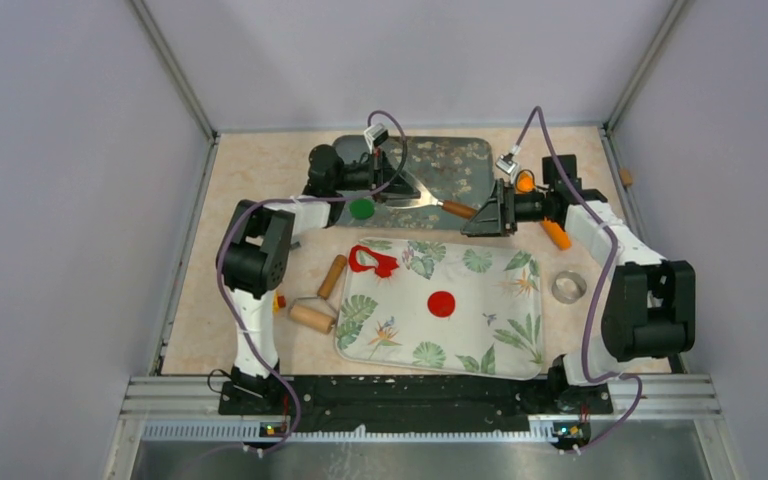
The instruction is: Roll out the dumpling wrappers from the dough
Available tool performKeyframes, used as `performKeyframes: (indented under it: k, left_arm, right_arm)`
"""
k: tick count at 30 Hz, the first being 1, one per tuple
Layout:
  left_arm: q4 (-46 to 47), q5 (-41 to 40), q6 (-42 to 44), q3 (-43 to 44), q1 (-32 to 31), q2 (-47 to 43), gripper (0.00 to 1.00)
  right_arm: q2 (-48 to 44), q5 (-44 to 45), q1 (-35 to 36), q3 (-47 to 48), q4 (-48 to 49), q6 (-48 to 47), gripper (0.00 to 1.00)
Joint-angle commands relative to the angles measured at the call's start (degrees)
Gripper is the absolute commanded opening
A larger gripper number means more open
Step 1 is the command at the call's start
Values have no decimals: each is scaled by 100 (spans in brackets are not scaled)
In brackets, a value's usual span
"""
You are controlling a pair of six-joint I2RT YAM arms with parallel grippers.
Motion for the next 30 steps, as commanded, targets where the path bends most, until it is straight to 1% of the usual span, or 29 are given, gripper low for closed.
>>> performKeyframes:
  k: [1,7,10,14,17,18,19,20,21,22,23,24,25,26,28,29,30]
  left_arm:
    - [622,-242,-308,-121,70,44,0]
    - [532,-262,-331,-147,70,123,0]
    - [484,-273,-324,-138,72,159,0]
    - [397,-263,-287,-101,68,193,0]
    - [302,-240,-253,-90,65,225,0]
    - [227,-231,-220,-95,64,235,0]
    - [122,-230,-169,-95,65,244,0]
    - [-14,-226,-106,-99,62,248,0]
    - [-157,-225,-13,-94,67,250,0]
    - [-411,-240,135,-81,67,243,3]
    - [-660,-248,318,-55,67,233,17]
    - [-817,-281,488,-57,78,209,36]
    - [-1093,-378,694,-83,102,149,53]
    - [-1455,-532,1100,-129,153,53,59]
    - [-1924,-559,1740,-203,305,-149,67]
    - [-2179,-492,2180,-199,401,-258,75]
    - [-2837,-534,2831,-127,499,-389,78]
  right_arm:
    - [-182,-124,41,-55,713,678,61]
    - [83,-265,44,305,1017,1073,56]
    - [152,-298,44,354,1107,1126,51]
    - [178,-306,55,331,1166,1170,42]
    - [206,-379,52,309,1385,1346,31]
    - [219,-460,48,311,1488,1416,25]
    - [247,-580,51,363,1542,1432,17]
    - [267,-628,50,411,1555,1434,5]
    - [279,-672,47,462,1528,1410,0]
    - [290,-719,40,496,1485,1371,0]
    - [301,-778,42,500,1444,1328,0]
    - [294,-828,43,486,1409,1308,0]
    - [285,-856,36,474,1314,1240,0]
    - [270,-845,15,473,1139,1092,0]
    - [217,-815,-39,452,756,802,0]
    - [190,-789,-71,430,594,678,0]
    - [158,-737,-82,403,449,528,0]
